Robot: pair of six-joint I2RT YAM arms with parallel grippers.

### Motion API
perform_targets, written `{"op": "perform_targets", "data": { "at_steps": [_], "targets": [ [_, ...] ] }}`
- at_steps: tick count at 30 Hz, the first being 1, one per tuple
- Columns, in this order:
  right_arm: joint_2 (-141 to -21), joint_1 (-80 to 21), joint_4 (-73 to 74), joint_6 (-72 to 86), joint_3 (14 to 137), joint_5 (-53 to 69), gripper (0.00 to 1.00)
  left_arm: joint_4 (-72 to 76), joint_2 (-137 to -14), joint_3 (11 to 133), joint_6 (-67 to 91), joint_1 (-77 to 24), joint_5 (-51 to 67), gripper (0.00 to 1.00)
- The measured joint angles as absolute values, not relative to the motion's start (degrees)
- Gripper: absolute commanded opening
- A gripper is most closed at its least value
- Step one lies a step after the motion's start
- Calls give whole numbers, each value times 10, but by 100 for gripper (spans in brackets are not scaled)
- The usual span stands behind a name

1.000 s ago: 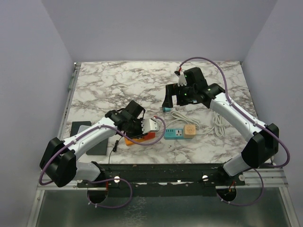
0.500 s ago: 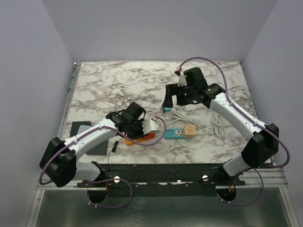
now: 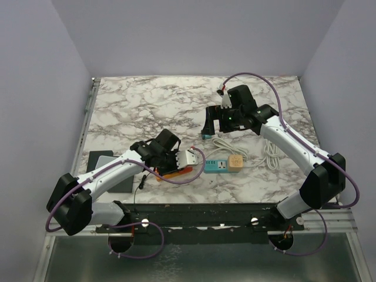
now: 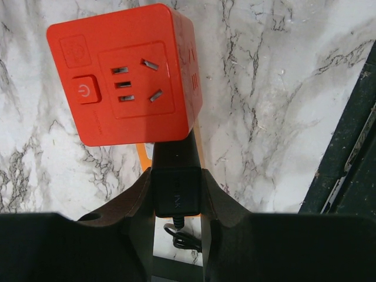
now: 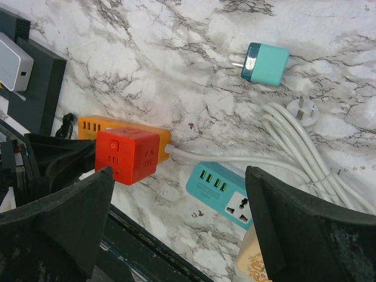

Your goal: Insert the plug

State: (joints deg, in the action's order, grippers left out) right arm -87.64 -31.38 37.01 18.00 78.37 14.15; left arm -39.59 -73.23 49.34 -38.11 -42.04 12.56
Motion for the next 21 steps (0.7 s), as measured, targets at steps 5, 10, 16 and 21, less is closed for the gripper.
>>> {"op": "perform_targets", "data": {
  "at_steps": [5, 10, 16, 21],
  "targets": [
    [-876, -314, 370, 182, 784, 142, 97, -408, -732, 493, -380, -422, 123, 0],
    [-876, -314, 370, 184, 783, 142, 97, -408, -733, 494, -371, -429, 119, 0],
    [-876, -314, 370, 184, 777, 142, 96, -399, -740, 496, -357, -443, 101, 0],
    [-876, -314, 370, 185, 765, 142, 96, -399, -748, 501, -346, -452, 87, 0]
  ]
}}
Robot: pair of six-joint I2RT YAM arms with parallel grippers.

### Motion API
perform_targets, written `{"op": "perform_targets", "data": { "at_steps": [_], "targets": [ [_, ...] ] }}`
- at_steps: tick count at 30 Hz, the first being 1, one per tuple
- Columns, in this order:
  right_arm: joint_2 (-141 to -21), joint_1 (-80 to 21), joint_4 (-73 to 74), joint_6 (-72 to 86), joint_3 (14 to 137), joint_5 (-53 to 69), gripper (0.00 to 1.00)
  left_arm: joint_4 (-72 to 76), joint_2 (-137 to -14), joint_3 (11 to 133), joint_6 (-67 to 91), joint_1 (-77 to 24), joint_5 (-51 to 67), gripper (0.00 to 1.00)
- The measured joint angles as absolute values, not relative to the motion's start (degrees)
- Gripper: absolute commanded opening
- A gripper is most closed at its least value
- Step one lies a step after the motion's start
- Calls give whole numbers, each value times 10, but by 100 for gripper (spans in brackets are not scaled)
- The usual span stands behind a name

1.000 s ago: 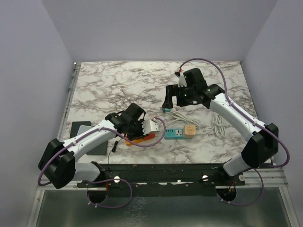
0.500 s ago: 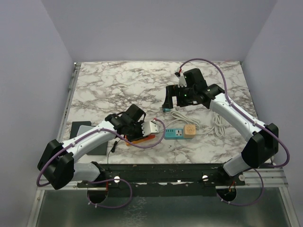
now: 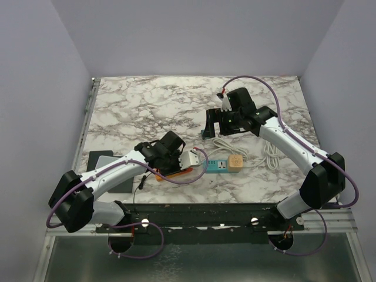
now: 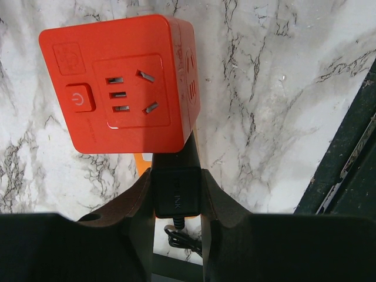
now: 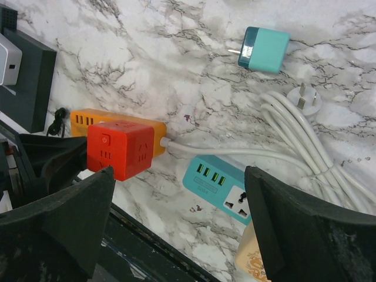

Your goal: Insert the plug

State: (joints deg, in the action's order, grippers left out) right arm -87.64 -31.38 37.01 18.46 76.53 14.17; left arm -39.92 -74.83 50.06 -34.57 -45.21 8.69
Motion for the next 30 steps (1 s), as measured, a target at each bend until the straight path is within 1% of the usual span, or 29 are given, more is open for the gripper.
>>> {"op": "perform_targets", "data": {
  "at_steps": [11, 22, 30],
  "targets": [
    [-876, -314, 370, 184, 764, 142, 95, -380, -747, 483, -346, -454, 73, 0],
    [-876, -314, 370, 184, 764, 151, 91, -384, -769, 495, -364, -454, 74, 0],
    [-876, -314, 370, 184, 764, 164, 90, -396, -787, 506, -398, -441, 97, 0]
  ]
}}
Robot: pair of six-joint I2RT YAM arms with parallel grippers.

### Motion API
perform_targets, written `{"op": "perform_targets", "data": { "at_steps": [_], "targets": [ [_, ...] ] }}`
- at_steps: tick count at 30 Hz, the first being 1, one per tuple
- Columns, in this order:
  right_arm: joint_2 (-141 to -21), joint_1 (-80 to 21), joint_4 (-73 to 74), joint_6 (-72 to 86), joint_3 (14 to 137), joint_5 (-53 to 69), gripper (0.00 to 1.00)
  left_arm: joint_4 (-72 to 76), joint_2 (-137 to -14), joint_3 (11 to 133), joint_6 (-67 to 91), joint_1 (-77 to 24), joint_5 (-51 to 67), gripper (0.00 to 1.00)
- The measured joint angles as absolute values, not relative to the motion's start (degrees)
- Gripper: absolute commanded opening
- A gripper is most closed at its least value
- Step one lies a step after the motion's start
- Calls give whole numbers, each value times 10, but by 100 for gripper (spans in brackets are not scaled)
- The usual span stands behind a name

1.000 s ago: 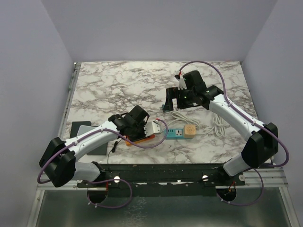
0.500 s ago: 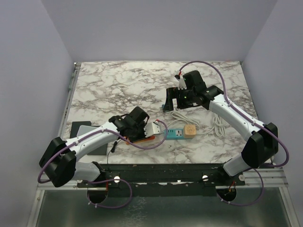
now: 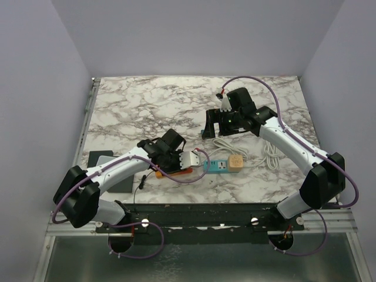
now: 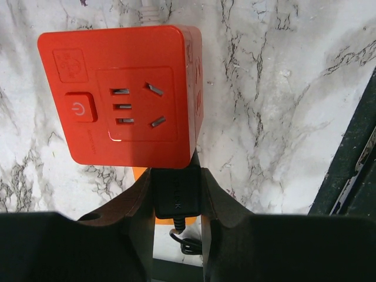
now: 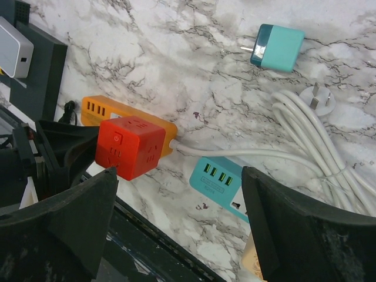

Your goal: Insert the plug

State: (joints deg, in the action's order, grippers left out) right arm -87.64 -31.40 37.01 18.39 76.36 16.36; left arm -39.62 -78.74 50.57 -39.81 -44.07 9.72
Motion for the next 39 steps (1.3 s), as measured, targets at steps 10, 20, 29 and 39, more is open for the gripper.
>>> {"op": "perform_targets", "data": {
  "at_steps": [10, 20, 29, 39],
  "targets": [
    [-876, -314, 370, 184, 764, 178, 89, -415, -817, 525, -449, -400, 170, 0],
    [-876, -314, 375, 184, 768, 178, 89, -364, -785, 476, -466, -386, 202, 0],
    [-880, -314, 379, 184, 789, 179, 88, -326, -769, 447, -479, -355, 250, 0],
    [-893, -314, 383, 184, 792, 193, 87, -311, -760, 427, -526, -312, 313, 0]
  ]
}}
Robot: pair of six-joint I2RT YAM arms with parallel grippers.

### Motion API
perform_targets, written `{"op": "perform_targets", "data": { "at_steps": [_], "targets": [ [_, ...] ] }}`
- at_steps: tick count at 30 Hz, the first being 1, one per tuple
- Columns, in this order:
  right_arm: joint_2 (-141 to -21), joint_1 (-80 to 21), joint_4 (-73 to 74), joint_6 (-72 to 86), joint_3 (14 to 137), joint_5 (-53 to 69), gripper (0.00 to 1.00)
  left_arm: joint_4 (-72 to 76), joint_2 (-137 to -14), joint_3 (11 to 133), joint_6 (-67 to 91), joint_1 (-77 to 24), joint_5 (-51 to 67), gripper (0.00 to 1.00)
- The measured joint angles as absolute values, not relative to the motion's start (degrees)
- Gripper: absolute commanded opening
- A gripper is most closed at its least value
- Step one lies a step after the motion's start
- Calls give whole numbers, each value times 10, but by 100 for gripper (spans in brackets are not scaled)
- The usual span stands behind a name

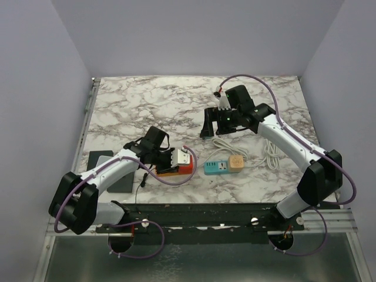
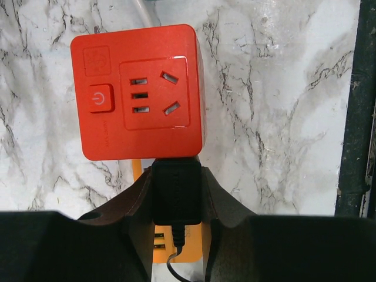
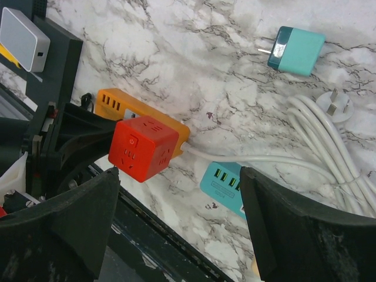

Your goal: Insert the plug

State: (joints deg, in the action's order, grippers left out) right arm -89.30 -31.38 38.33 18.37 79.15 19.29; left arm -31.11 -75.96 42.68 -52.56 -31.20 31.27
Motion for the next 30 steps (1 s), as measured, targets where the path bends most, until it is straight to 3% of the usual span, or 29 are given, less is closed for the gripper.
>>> {"op": "perform_targets", "data": {
  "at_steps": [3, 5, 11, 14, 22, 25, 30],
  "targets": [
    [-899, -314, 384, 184, 792, 199, 87, -307, -752, 420, -538, -311, 313, 5],
    [-901, -314, 385, 184, 793, 202, 87, -307, -751, 419, -544, -309, 314, 18],
    [-904, -314, 387, 184, 795, 205, 87, -308, -749, 419, -547, -309, 314, 38],
    [-904, -314, 387, 185, 796, 207, 88, -317, -751, 415, -554, -307, 286, 54],
    [-904, -314, 387, 186, 796, 211, 89, -371, -761, 432, -575, -298, 252, 58],
    [-904, -314, 387, 186, 796, 211, 89, -397, -765, 443, -569, -297, 250, 71],
    [-904, -314, 387, 186, 796, 211, 89, -442, -765, 459, -545, -297, 251, 72]
  ]
}}
